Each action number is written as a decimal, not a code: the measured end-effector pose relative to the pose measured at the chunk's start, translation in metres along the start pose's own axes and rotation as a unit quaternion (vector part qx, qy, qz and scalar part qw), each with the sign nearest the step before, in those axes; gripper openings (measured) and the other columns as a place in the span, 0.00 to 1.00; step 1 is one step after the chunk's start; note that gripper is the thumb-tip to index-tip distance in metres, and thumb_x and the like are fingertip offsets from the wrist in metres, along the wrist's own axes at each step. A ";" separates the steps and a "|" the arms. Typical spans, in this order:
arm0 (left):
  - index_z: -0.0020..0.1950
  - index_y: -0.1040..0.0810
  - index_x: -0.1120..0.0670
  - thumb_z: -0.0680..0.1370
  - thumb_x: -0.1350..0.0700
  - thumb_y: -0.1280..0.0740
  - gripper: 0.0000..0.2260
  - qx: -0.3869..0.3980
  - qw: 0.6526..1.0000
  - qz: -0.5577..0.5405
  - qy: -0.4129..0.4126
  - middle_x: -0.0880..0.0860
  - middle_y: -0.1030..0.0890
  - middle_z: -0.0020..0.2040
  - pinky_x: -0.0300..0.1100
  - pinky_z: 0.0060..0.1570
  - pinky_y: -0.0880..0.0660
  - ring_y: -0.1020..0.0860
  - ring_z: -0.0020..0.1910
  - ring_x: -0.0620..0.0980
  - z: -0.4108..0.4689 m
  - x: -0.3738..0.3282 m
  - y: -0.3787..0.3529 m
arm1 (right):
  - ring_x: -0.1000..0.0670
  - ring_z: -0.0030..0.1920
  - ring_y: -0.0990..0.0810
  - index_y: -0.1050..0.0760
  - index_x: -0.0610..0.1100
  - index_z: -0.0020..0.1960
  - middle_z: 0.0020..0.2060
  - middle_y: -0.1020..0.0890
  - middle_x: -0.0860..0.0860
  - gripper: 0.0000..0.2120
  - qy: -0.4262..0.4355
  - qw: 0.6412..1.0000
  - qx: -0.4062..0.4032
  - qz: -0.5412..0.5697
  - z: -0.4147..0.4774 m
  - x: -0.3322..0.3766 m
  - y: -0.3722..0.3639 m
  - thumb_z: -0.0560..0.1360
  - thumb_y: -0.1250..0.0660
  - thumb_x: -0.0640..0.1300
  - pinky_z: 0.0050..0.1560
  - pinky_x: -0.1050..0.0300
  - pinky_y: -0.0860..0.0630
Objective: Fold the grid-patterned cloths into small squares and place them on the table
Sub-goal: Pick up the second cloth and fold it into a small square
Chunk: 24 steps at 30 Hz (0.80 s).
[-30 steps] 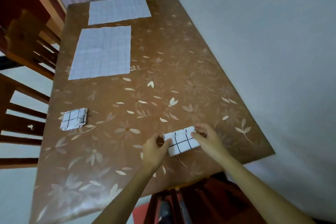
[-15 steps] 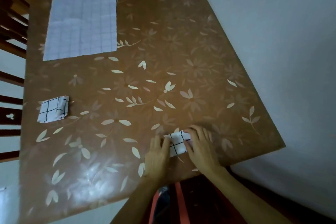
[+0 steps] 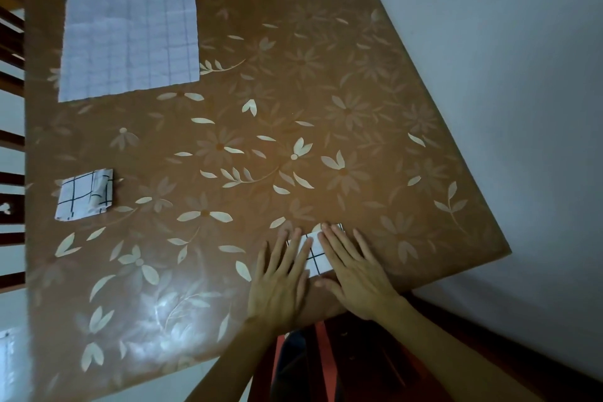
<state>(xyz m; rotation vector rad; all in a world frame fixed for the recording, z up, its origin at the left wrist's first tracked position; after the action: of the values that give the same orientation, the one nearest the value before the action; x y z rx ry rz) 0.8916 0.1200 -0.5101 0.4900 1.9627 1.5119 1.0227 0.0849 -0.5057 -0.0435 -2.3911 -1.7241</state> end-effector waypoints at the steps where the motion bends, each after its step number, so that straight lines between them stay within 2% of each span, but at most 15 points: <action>1: 0.82 0.47 0.52 0.83 0.46 0.48 0.28 0.005 1.000 0.004 0.003 0.54 0.48 0.83 0.63 0.75 0.43 0.49 0.82 0.57 -0.001 0.002 0.001 | 0.48 0.81 0.49 0.48 0.41 0.81 0.81 0.48 0.47 0.39 -0.012 1.000 0.000 0.002 0.000 -0.003 0.000 0.81 0.50 0.67 0.77 0.41 0.50; 3: 0.82 0.48 0.52 0.84 0.45 0.50 0.28 0.017 1.000 0.007 0.016 0.53 0.48 0.83 0.63 0.76 0.44 0.50 0.82 0.57 -0.003 0.006 0.002 | 0.48 0.81 0.48 0.47 0.41 0.81 0.81 0.47 0.47 0.38 -0.042 0.999 0.000 0.008 0.000 -0.012 0.001 0.81 0.52 0.66 0.77 0.42 0.50; 7: 0.82 0.44 0.54 0.82 0.46 0.48 0.29 0.045 0.998 0.008 0.038 0.57 0.47 0.82 0.62 0.75 0.43 0.47 0.81 0.58 -0.011 0.009 0.009 | 0.46 0.80 0.41 0.43 0.40 0.80 0.80 0.42 0.46 0.33 -0.065 0.998 0.003 0.005 -0.002 -0.024 0.010 0.82 0.53 0.60 0.76 0.44 0.48; 9: 0.80 0.40 0.57 0.82 0.46 0.49 0.28 0.058 0.998 0.004 0.035 0.59 0.43 0.82 0.62 0.74 0.41 0.44 0.81 0.59 -0.013 0.009 0.017 | 0.44 0.78 0.38 0.40 0.40 0.78 0.79 0.39 0.44 0.32 -0.072 0.997 0.000 0.018 -0.003 -0.022 0.017 0.82 0.53 0.58 0.75 0.45 0.48; 11: 0.76 0.33 0.58 0.82 0.49 0.48 0.25 0.054 0.997 -0.042 0.037 0.60 0.36 0.79 0.60 0.73 0.36 0.37 0.78 0.61 -0.011 0.009 0.030 | 0.44 0.79 0.40 0.39 0.40 0.78 0.80 0.42 0.43 0.30 -0.094 0.993 -0.020 0.068 -0.009 -0.015 0.028 0.82 0.52 0.56 0.78 0.49 0.50; 14: 0.68 0.25 0.58 0.80 0.56 0.41 0.17 0.019 0.989 -0.134 0.060 0.58 0.25 0.68 0.56 0.63 0.26 0.25 0.64 0.63 -0.002 0.011 0.062 | 0.46 0.79 0.42 0.37 0.42 0.77 0.81 0.44 0.45 0.24 -0.133 0.972 -0.063 0.184 -0.025 -0.003 0.047 0.84 0.44 0.50 0.78 0.51 0.46; 16: 0.66 0.24 0.58 0.80 0.58 0.37 0.14 0.011 0.985 -0.163 0.059 0.58 0.22 0.62 0.54 0.56 0.24 0.23 0.58 0.62 0.000 0.009 0.084 | 0.47 0.76 0.35 0.33 0.42 0.75 0.78 0.36 0.46 0.22 -0.158 0.951 -0.096 0.249 -0.039 0.004 0.064 0.83 0.40 0.47 0.76 0.50 0.38; 18: 0.65 0.24 0.56 0.81 0.57 0.37 0.13 0.006 0.981 -0.189 0.051 0.58 0.22 0.61 0.53 0.53 0.24 0.23 0.57 0.61 -0.002 0.004 0.106 | 0.48 0.72 0.30 0.31 0.43 0.74 0.73 0.29 0.48 0.21 -0.185 0.930 -0.117 0.296 -0.052 0.009 0.080 0.82 0.39 0.46 0.73 0.51 0.32; 20: 0.65 0.24 0.55 0.81 0.56 0.37 0.13 -0.004 0.980 -0.196 0.039 0.56 0.21 0.62 0.51 0.51 0.23 0.22 0.57 0.59 -0.005 -0.002 0.125 | 0.49 0.70 0.29 0.31 0.45 0.73 0.70 0.27 0.50 0.21 -0.207 0.915 -0.138 0.318 -0.065 0.013 0.096 0.81 0.38 0.46 0.69 0.55 0.30; 24: 0.65 0.23 0.54 0.81 0.54 0.37 0.13 -0.017 0.981 -0.191 0.029 0.55 0.20 0.61 0.44 0.47 0.29 0.21 0.56 0.57 -0.014 -0.011 0.153 | 0.47 0.73 0.32 0.29 0.45 0.71 0.70 0.27 0.48 0.19 -0.234 0.898 -0.198 0.316 -0.096 0.019 0.133 0.80 0.35 0.45 0.64 0.63 0.36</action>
<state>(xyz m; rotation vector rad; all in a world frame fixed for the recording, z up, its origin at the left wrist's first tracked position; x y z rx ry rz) 0.8790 0.1459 -0.3590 0.0453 1.9350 1.3219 1.0356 0.0356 -0.3488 -1.2676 -1.8772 -1.9411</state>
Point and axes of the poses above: each hand's wrist, its own z-axis towards the middle knuckle, its own y-axis out of the back of the hand, x = y × z, the point moved 8 cm from there along z, towards the middle knuckle
